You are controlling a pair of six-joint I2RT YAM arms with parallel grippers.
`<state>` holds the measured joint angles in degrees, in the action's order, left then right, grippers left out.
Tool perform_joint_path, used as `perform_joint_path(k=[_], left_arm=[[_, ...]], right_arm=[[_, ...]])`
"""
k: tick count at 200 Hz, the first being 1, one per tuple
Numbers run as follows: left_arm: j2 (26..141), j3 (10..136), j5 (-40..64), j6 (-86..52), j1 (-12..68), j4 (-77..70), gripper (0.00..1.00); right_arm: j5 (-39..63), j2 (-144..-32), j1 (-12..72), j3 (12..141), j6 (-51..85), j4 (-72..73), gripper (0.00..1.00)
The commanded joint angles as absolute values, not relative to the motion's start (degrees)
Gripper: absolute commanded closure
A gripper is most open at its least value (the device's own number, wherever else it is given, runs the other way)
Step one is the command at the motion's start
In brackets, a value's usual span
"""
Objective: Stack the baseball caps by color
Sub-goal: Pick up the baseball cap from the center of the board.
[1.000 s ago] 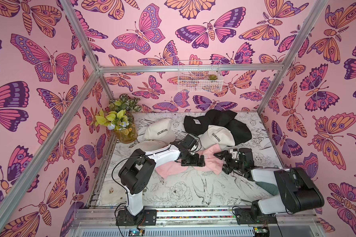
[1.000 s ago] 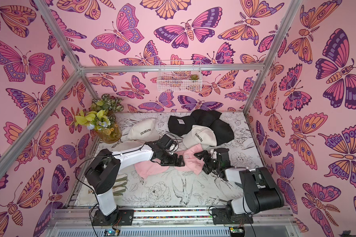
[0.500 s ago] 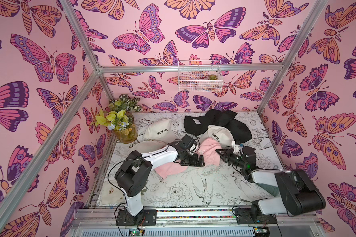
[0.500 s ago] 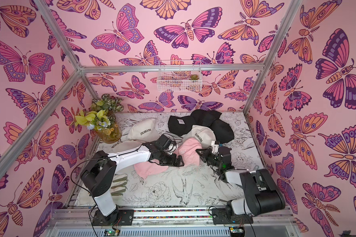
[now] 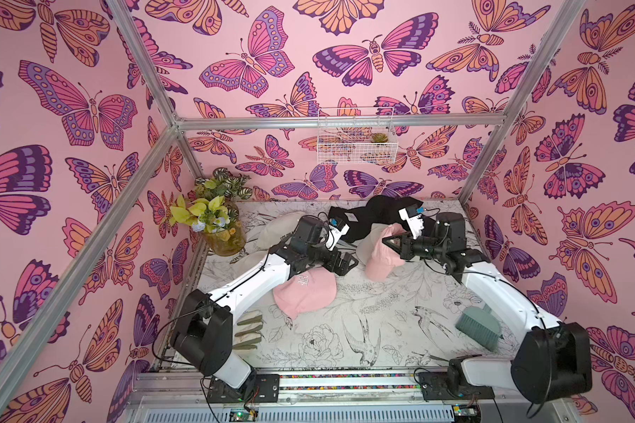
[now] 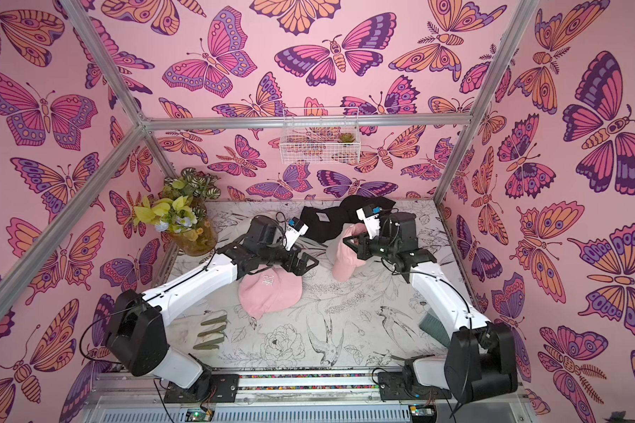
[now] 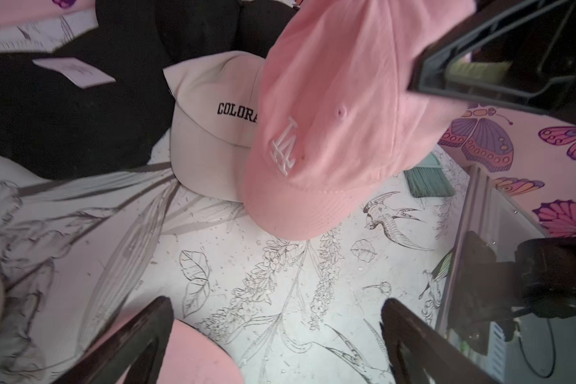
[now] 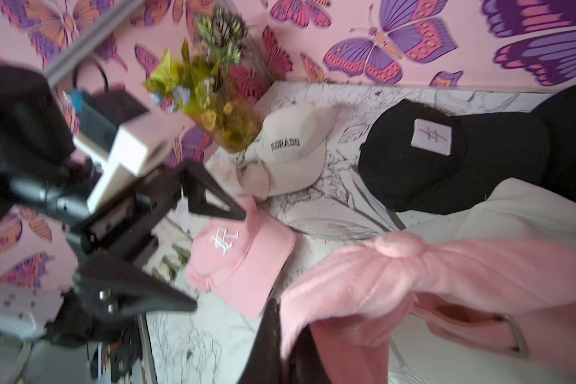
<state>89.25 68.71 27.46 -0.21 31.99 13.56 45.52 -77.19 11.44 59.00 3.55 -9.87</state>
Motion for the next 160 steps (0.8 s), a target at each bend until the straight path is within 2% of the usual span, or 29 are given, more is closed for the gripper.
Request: perform_joint_path(k=[1, 34, 61, 106, 160], left_arm=[[86.8, 70.5, 33.6, 12.5, 29.8, 14.3, 0.00], [83.9, 70.3, 37.1, 24.4, 29.2, 18.5, 0.00], [82.9, 71.2, 39.0, 32.6, 29.2, 24.5, 0.00], [84.4, 73.6, 47.7, 37.5, 29.6, 30.4, 0.00], [88.3, 76.0, 48.5, 41.1, 33.3, 32.0, 0.02]], right_arm=[[47.6, -78.5, 14.4, 65.6, -18.3, -30.5, 1.00], [35.2, -79.6, 19.5, 71.7, -33.5, -45.0, 1.00], [30.0, -77.2, 22.2, 74.4, -42.5, -52.9, 1.00], [21.6, -68.1, 28.0, 70.1, -52.4, -54.0, 1.00], [17.4, -65.3, 36.8, 70.9, -57.0, -56.6, 1.00]])
